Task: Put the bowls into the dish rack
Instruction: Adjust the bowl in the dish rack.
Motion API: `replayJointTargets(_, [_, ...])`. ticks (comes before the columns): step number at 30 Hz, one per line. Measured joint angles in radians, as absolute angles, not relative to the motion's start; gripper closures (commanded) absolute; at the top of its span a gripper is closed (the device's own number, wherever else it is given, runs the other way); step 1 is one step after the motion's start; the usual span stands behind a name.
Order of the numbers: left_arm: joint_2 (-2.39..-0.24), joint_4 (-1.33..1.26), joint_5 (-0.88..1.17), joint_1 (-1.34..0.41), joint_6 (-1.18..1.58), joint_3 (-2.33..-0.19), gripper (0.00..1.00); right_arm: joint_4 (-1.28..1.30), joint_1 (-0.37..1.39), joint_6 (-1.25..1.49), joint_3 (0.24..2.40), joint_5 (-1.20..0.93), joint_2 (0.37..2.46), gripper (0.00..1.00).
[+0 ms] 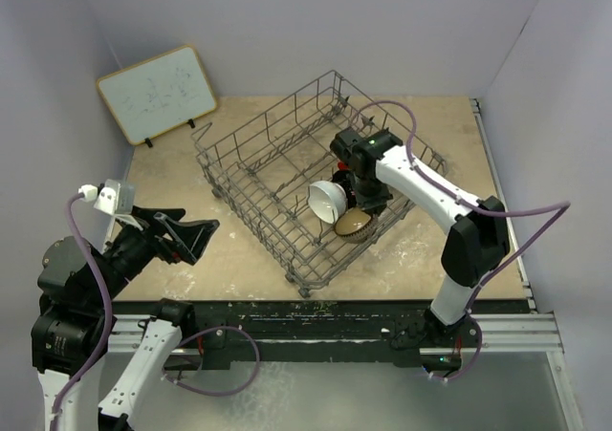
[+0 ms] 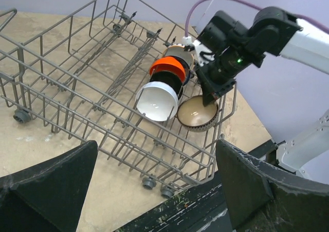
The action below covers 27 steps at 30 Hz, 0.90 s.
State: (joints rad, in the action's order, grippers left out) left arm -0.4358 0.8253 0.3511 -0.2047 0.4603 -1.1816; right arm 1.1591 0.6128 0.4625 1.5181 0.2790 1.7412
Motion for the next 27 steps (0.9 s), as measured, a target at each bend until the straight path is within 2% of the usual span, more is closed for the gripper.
replayJointTargets(4, [-0.436, 0.825, 0.345, -0.205, 0.466, -1.184, 0.01, 1.225, 0.612, 0.443, 1.655, 0.343, 1.736, 1.00])
replayJointTargets(7, [-0.437, 0.823, 0.344, -0.205, 0.477, -1.185, 0.01, 1.169, 0.612, 0.440, 1.745, 0.396, 1.718, 1.00])
replayJointTargets(12, [-0.440, 0.818, 0.344, -0.205, 0.488, -1.185, 0.01, 1.145, 0.644, 0.411, 1.773, 0.522, 1.666, 1.00])
replayJointTargets(21, [-0.447, 0.802, 0.344, -0.205, 0.512, -1.185, 0.01, 1.198, 0.936, 0.439, 1.840, 1.015, 1.761, 1.00])
replayJointTargets(27, [-0.447, 0.802, 0.344, -0.205, 0.513, -1.185, 0.01, 1.249, 0.974, 0.517, 1.841, 1.288, 1.839, 1.00])
